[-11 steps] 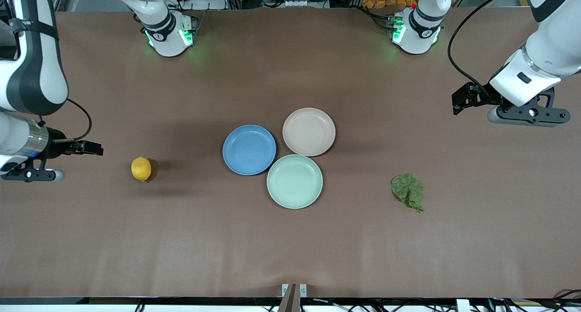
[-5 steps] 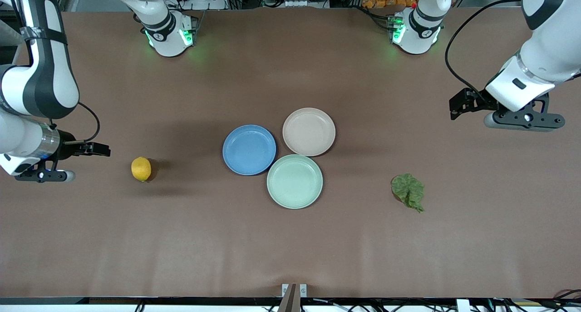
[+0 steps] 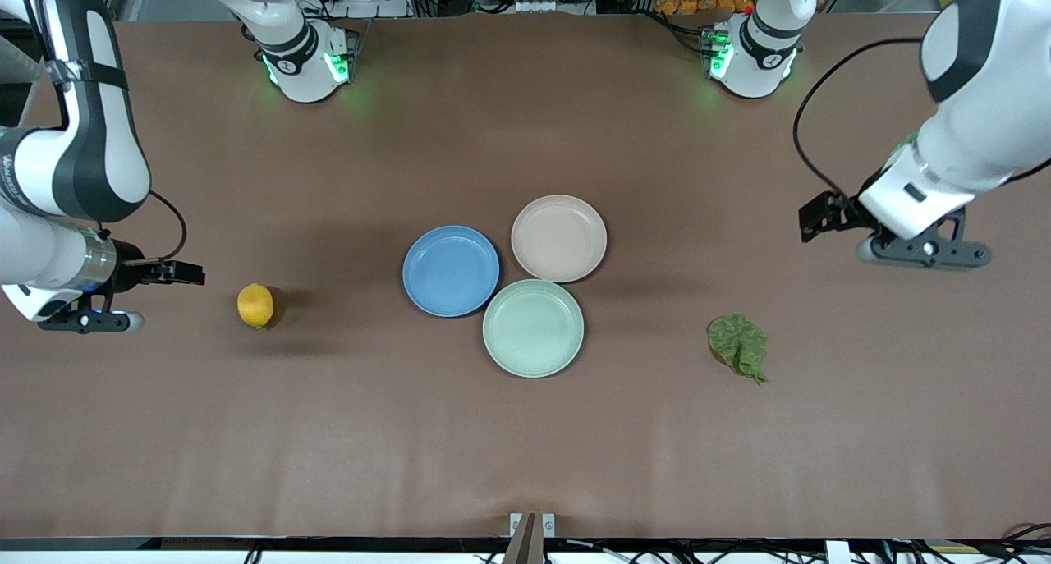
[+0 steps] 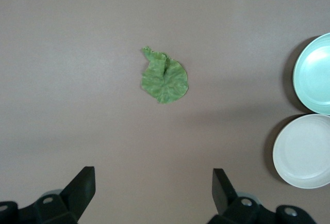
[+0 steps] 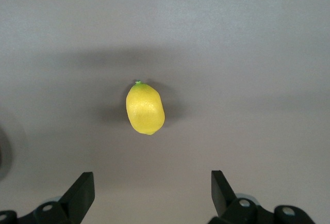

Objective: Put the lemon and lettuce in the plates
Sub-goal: 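Move the right gripper toward the lemon while the left gripper approaches the lettuce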

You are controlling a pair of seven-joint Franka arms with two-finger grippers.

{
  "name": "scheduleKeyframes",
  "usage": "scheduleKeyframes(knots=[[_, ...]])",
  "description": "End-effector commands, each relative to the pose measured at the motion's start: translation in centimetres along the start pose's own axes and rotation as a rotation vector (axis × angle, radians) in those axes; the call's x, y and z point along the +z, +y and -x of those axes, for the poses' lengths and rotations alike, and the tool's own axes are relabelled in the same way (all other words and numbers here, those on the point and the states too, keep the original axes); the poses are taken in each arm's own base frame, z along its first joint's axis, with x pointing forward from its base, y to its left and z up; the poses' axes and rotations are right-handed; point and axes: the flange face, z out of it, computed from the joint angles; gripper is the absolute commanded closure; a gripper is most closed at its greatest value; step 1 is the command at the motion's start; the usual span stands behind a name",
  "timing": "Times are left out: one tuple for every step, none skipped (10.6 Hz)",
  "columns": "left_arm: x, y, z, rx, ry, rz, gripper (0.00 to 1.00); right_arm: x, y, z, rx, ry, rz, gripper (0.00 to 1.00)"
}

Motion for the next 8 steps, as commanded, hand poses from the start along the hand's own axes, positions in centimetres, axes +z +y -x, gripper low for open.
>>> scheduleKeyframes(knots=[[2.8,-0.2,-1.6,-0.015,-0.001,0.023,0.0,1.5,-0.1,-0.6,-0.008,0.004,0.002,0.0],[4.6,-0.3,-2.2,-0.016,-0.015,0.027,0.0,2.2,-0.2,-0.7,-0.01,0.016,0.003,0.0],[5.9,-0.5,-2.7,-0.019,-0.021,0.031,0.0,3.2,-0.2,-0.6,-0.01,0.029,0.004,0.0],[7.1,-0.7,-3.2,-0.022,-0.021,0.036,0.0,4.2,-0.1,-0.6,-0.008,0.039,0.004,0.0],[8.6,-0.7,-3.5,-0.023,-0.018,0.041,0.0,5.0,-0.2,-0.6,-0.01,0.046,0.005,0.0],[10.2,-0.8,-3.5,-0.027,-0.003,0.043,0.0,5.8,-0.3,-0.9,-0.011,0.041,0.005,0.0],[12.1,-0.5,-3.3,-0.028,0.021,0.044,0.0,6.5,-0.3,-1.1,-0.009,0.038,0.005,0.0],[14.4,-0.6,-3.0,-0.032,0.04,0.047,0.0,7.2,-0.3,-1.3,-0.007,0.032,-0.002,0.0]])
